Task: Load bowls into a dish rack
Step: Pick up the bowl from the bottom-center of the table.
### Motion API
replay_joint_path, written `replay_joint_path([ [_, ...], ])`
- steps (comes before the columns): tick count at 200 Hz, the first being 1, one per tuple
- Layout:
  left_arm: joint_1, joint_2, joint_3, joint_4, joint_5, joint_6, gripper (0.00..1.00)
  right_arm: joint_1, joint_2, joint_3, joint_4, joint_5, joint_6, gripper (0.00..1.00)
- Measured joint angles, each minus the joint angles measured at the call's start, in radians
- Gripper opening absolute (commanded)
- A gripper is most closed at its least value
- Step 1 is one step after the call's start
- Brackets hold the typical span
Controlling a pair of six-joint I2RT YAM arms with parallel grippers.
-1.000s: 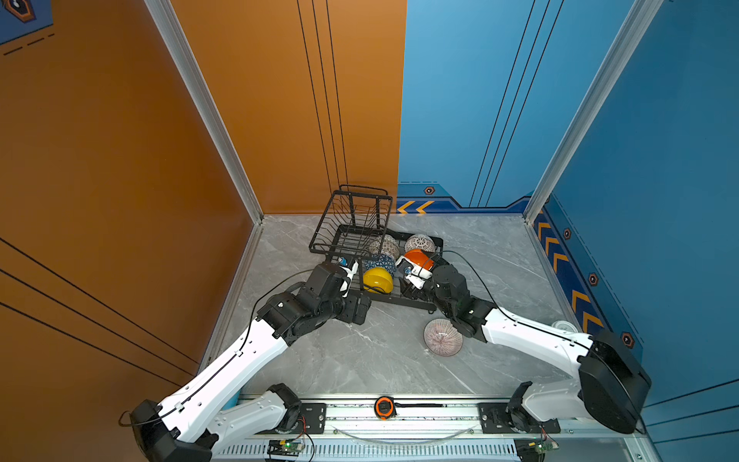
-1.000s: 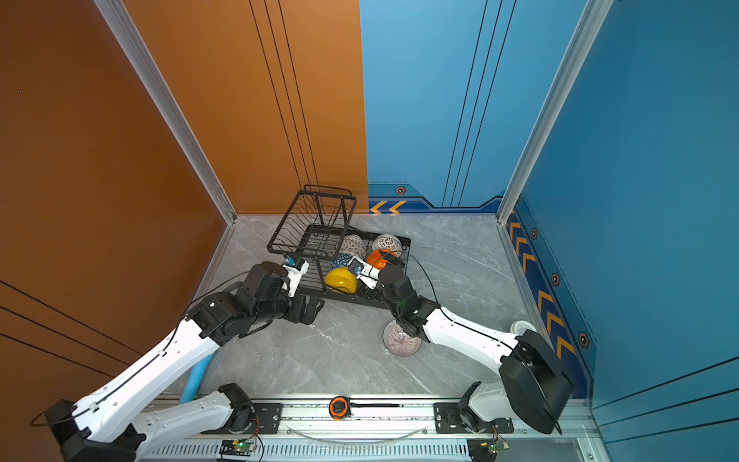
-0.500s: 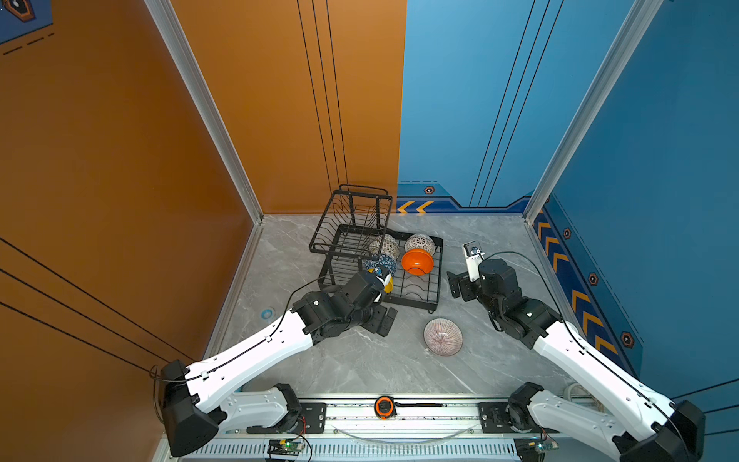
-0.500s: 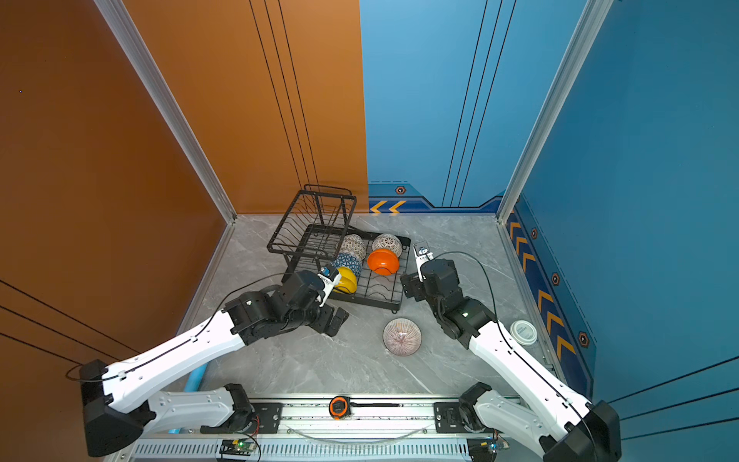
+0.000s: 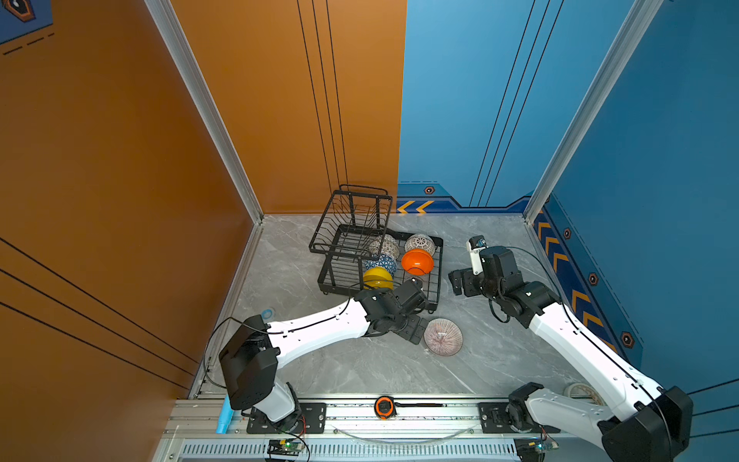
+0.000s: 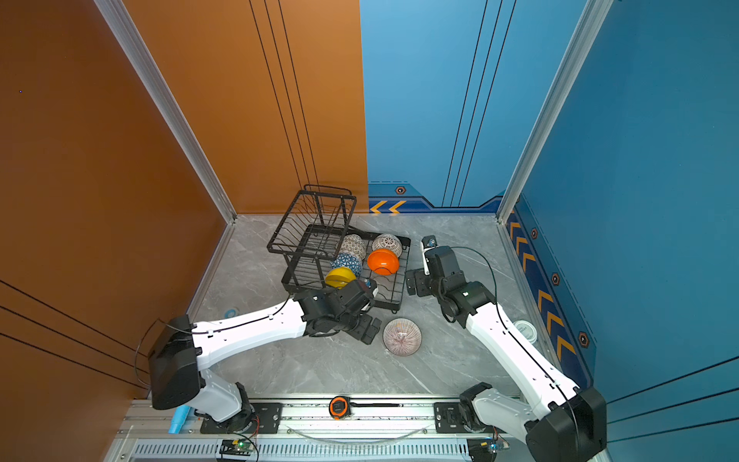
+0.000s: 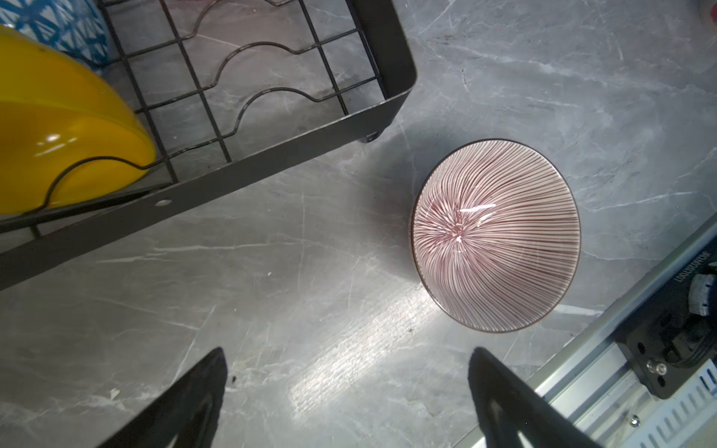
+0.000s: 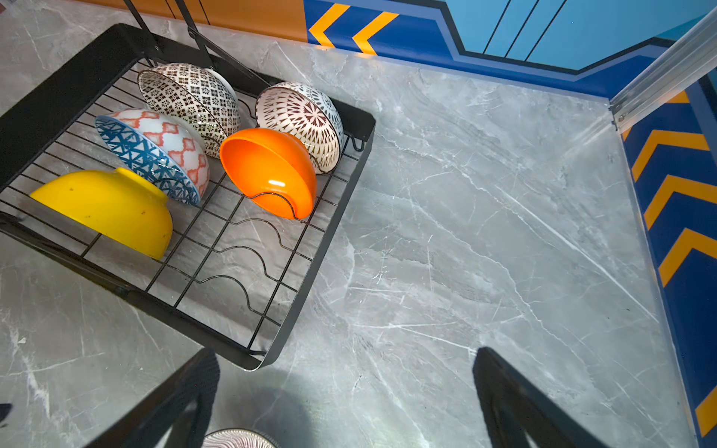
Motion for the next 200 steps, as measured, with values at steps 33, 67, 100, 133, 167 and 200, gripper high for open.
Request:
replay_joint_path([
  [33, -0.014, 0.079, 0.033, 0.011, 0.015, -0.012, 0.96, -0.009, 0.000, 0.000, 0.000, -0.010, 0.000, 1.00],
  [67, -0.022, 0.135, 0.072, 0.020, 0.035, -0.022, 0.88, -0.019, 0.003, 0.000, 0.000, -0.015, 0.000, 1.00],
  [100, -0.029, 0.184, 0.090, 0.040, 0.068, -0.019, 0.77, -0.022, 0.012, 0.000, 0.000, -0.021, 0.000, 1.00],
  [133, -0.034, 0.243, 0.136, 0.056, 0.102, -0.010, 0.71, -0.024, 0.017, 0.000, 0.000, -0.033, 0.000, 1.00],
  [167, -0.034, 0.280, 0.150, 0.066, 0.129, -0.003, 0.59, -0.030, 0.017, 0.000, 0.000, -0.035, 0.000, 1.00],
  [200, -0.034, 0.315, 0.165, 0.066, 0.150, 0.005, 0.52, -0.037, 0.017, 0.000, 0.000, -0.036, 0.000, 1.00],
])
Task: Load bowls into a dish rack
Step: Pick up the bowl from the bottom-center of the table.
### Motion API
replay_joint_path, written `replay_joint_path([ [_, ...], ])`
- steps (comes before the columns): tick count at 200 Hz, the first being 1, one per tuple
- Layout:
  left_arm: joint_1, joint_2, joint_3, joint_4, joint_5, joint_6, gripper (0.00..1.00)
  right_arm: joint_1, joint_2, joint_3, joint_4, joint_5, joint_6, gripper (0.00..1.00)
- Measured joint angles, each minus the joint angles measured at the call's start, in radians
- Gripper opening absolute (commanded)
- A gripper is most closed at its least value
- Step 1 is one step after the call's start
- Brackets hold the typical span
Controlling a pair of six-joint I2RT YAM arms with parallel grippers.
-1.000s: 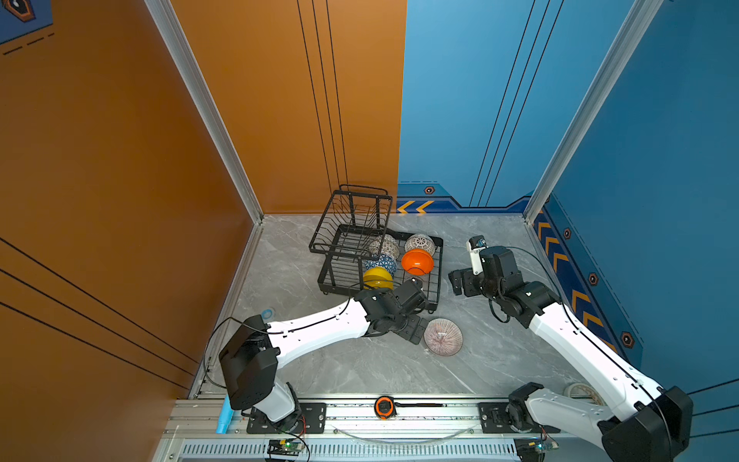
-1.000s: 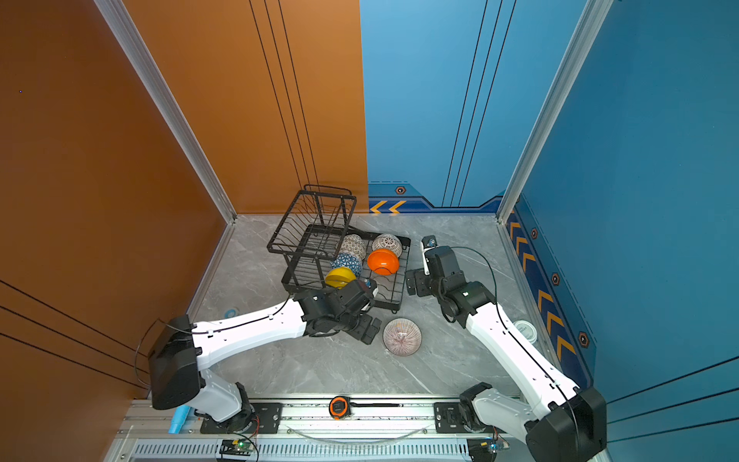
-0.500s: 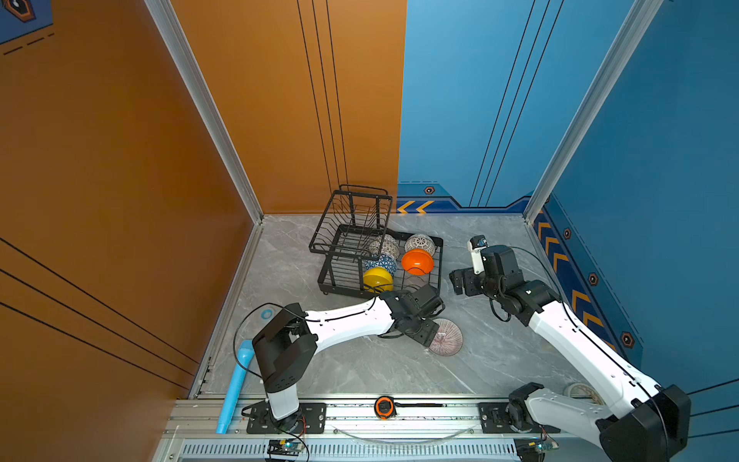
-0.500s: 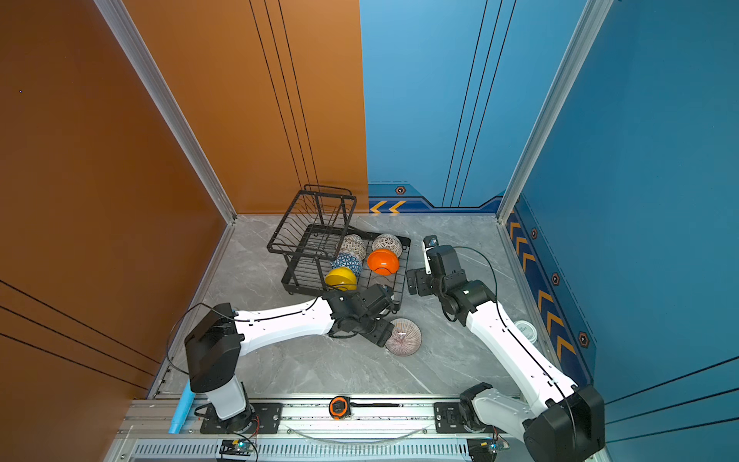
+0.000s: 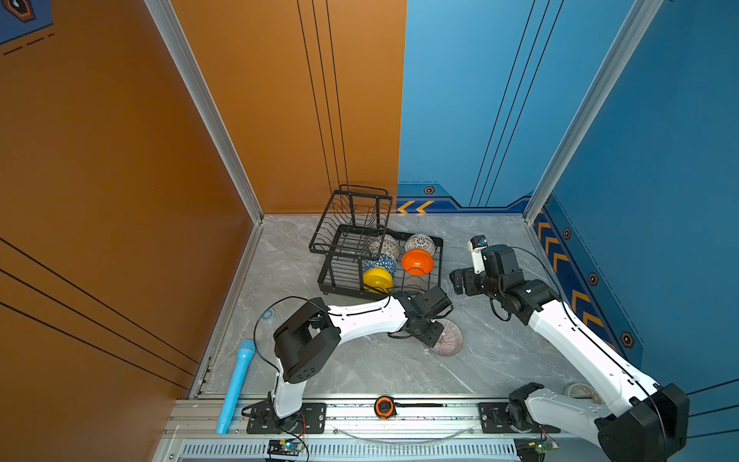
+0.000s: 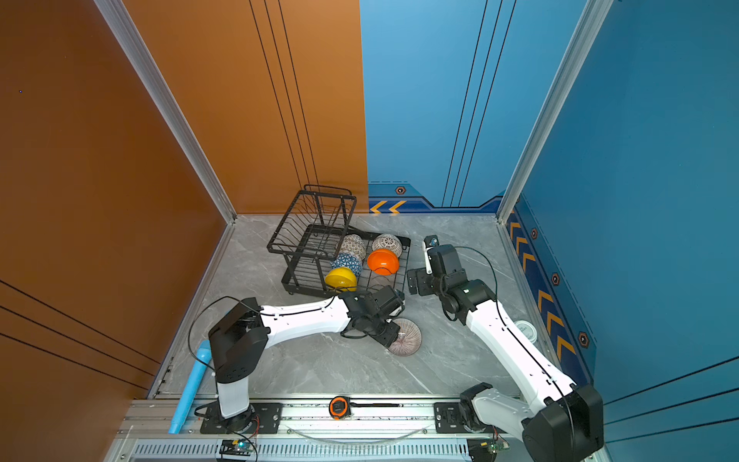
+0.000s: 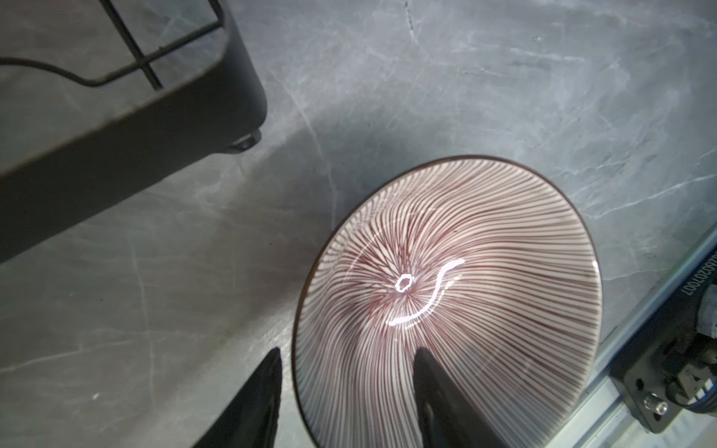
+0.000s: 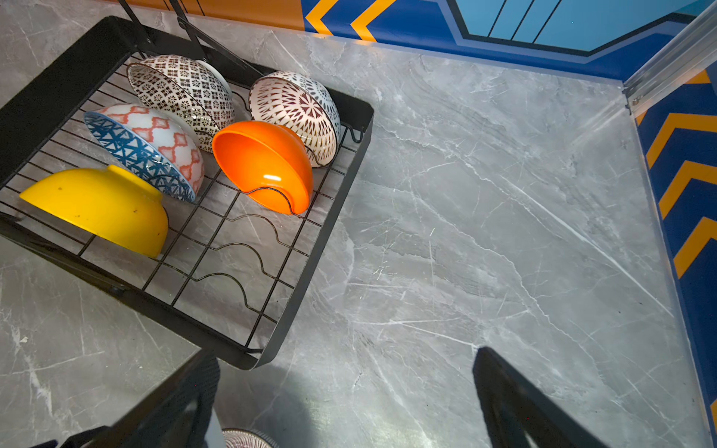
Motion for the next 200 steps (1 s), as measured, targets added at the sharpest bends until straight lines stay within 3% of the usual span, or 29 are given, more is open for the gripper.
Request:
replay_joint_path([
  [57, 0.000, 0.024, 0.021, 0.000, 0.012, 0.007, 0.37, -0.004, 0.000, 0.000, 0.000, -0.003, 0.000, 1.00],
  [107, 0.001, 0.024, 0.021, 0.000, 0.016, 0.008, 0.12, -0.007, 0.000, 0.000, 0.000, -0.007, 0.000, 1.00],
  [144, 0.001, 0.024, 0.021, 0.019, 0.030, 0.009, 0.02, -0.011, -0.001, 0.000, 0.000, -0.010, 0.000, 1.00],
  [176, 0.001, 0.022, 0.020, 0.019, 0.030, 0.008, 0.00, -0.014, -0.014, -0.008, 0.000, -0.023, 0.000, 1.00],
  [189, 0.001, 0.018, 0.016, 0.022, 0.030, 0.008, 0.07, -0.016, -0.026, -0.013, 0.000, -0.024, 0.000, 1.00],
  [200, 0.001, 0.014, 0.012, 0.021, 0.030, 0.008, 0.00, -0.019, -0.039, -0.015, 0.000, -0.026, 0.000, 1.00],
])
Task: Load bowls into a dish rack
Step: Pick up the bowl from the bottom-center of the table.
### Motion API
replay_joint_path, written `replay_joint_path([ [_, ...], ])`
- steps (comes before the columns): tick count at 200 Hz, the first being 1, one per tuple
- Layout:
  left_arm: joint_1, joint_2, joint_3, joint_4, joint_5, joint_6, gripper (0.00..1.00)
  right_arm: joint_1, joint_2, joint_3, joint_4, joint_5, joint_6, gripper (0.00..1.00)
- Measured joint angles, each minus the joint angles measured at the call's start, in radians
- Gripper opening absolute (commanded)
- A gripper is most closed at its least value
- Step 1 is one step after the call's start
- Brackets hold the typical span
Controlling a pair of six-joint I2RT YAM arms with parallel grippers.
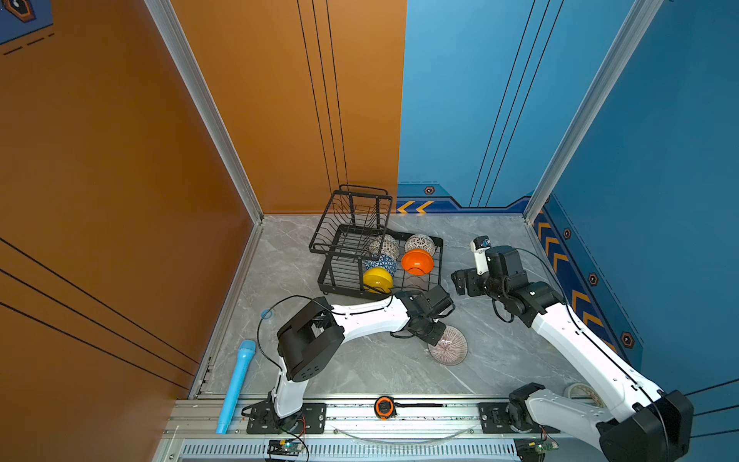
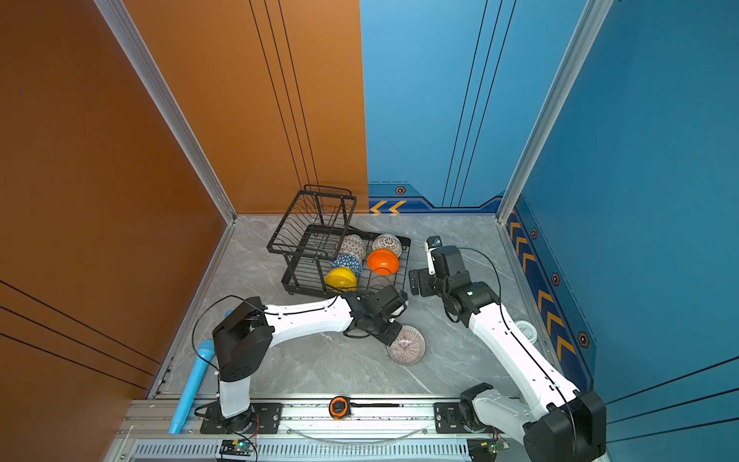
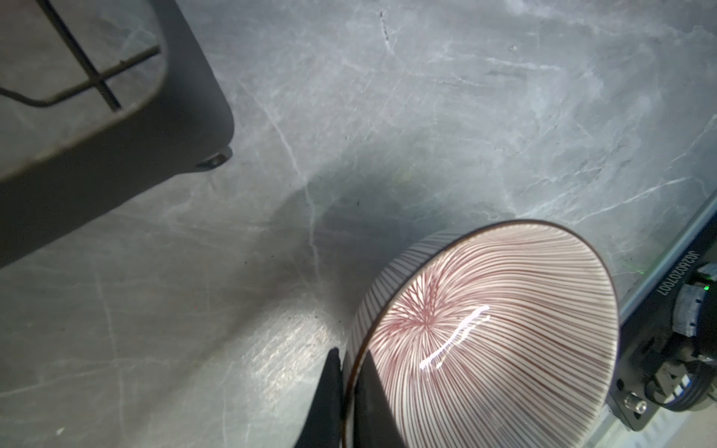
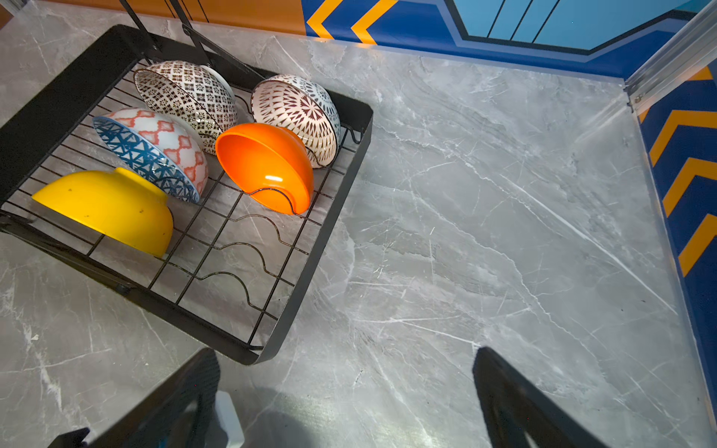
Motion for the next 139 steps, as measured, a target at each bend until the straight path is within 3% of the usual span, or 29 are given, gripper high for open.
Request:
replay_joint_path([
  [51, 0.000, -0.052, -0.007, -0.041, -0.016, 0.012, 0.00, -0.074, -0.080, -0.015, 0.000, -0.078, 0.020, 1.00],
  [139, 0.013, -0.312, -0.011, -0.080, -0.119, 0.041, 0.00, -0.109, -0.135, 0.052, -0.075, -0.225, 0.058, 1.00],
])
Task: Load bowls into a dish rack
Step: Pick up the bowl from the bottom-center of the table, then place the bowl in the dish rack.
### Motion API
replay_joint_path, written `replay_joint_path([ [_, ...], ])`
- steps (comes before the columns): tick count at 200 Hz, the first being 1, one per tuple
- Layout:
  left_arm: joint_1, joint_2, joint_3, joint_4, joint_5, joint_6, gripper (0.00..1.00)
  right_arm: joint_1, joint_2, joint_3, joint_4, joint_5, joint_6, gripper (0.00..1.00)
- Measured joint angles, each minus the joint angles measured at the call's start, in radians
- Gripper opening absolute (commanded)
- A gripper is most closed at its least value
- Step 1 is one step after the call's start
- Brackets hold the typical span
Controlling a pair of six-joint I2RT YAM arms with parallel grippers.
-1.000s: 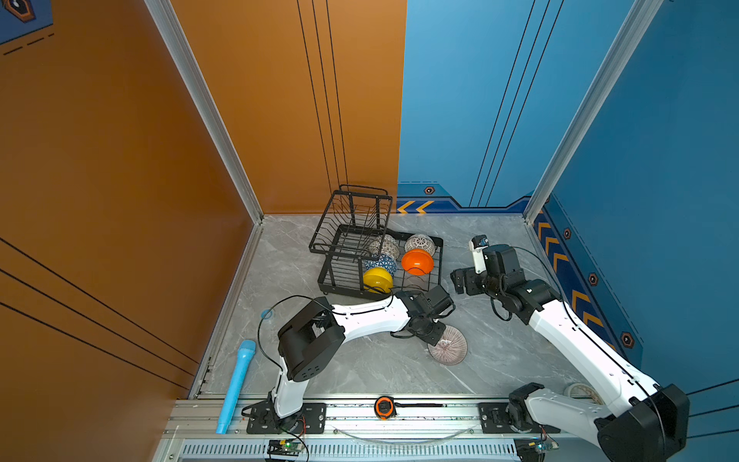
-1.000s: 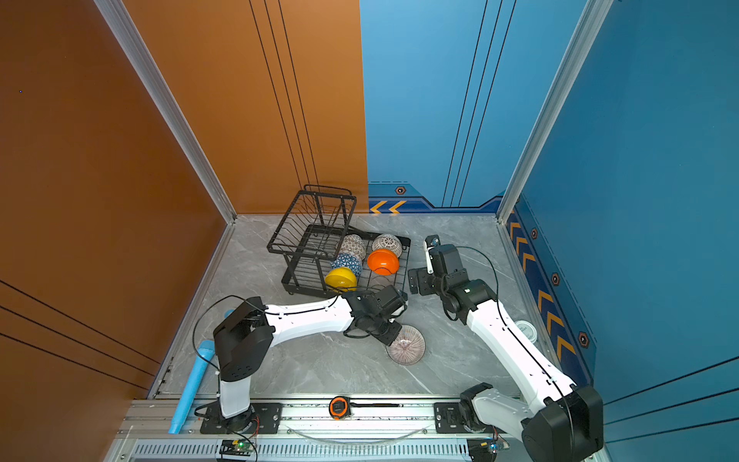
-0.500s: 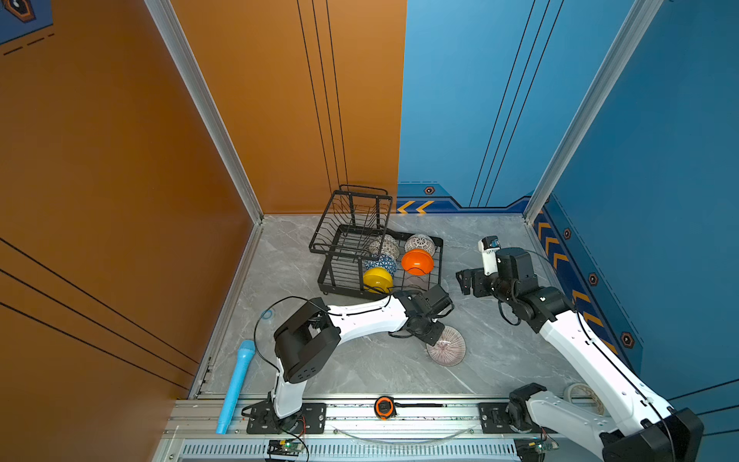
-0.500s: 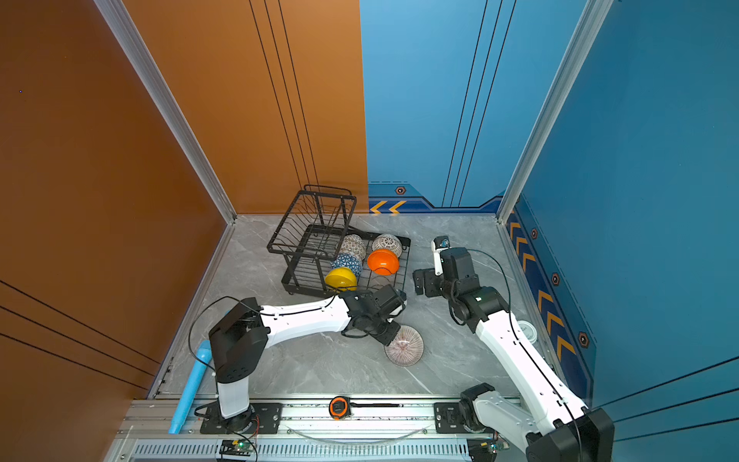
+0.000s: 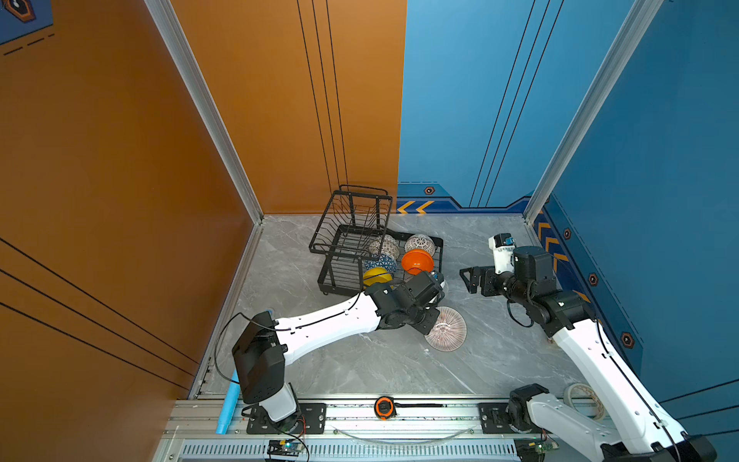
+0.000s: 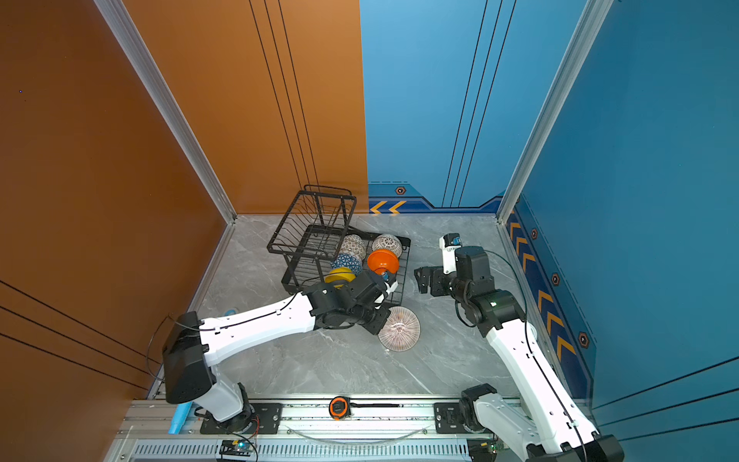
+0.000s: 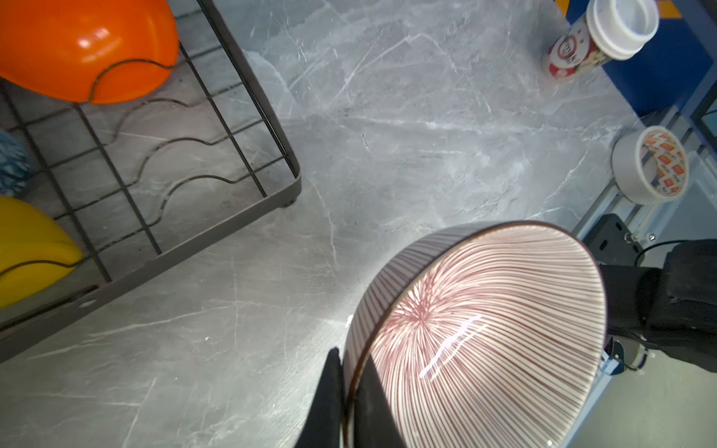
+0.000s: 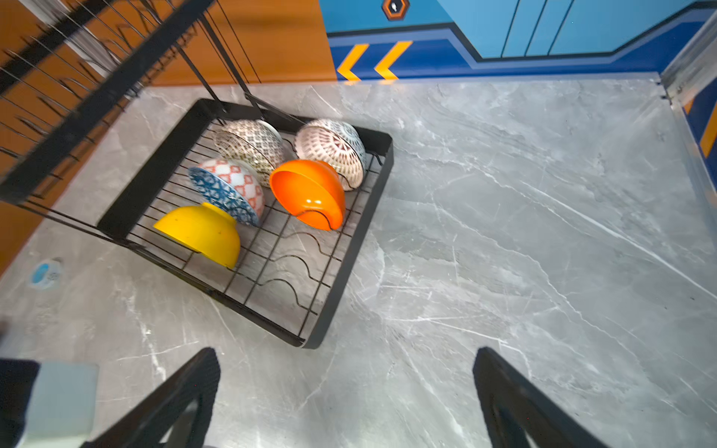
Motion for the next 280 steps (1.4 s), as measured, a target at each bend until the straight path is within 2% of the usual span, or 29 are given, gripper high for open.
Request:
replay_joint_path([
  [33, 0.067, -0.084, -0.025, 0.004, -0.047, 0.003, 0.00, 0.025, -0.010, 0.068, -0.013, -0.061, 0.034, 1.00],
  [76, 0.166, -0.158, -0.082, 0.016, -0.101, 0.000, 0.00, 0.180, 0.019, 0.140, -0.040, -0.055, 0.045, 1.00],
  [105, 0.183, -0.175, -0.085, 0.037, -0.108, 0.000, 0.00, 0.281, 0.058, 0.145, -0.046, -0.022, 0.045, 1.00],
  [141, 0.183, -0.203, -0.085, 0.050, -0.116, 0.000, 0.00, 0.319, 0.131, 0.145, -0.056, 0.022, 0.068, 0.97],
  [162, 0.185, -0.214, -0.086, 0.055, -0.121, 0.000, 0.00, 0.325, 0.168, 0.145, -0.056, 0.047, 0.086, 0.90],
  [212, 0.191, -0.223, -0.108, 0.062, -0.126, 0.000, 0.00, 0.341, 0.228, 0.145, -0.056, 0.052, 0.132, 0.64],
  [280, 0.193, -0.230, -0.132, 0.082, -0.127, 0.000, 0.00, 0.383, 0.287, 0.145, -0.054, 0.045, 0.175, 0.40],
])
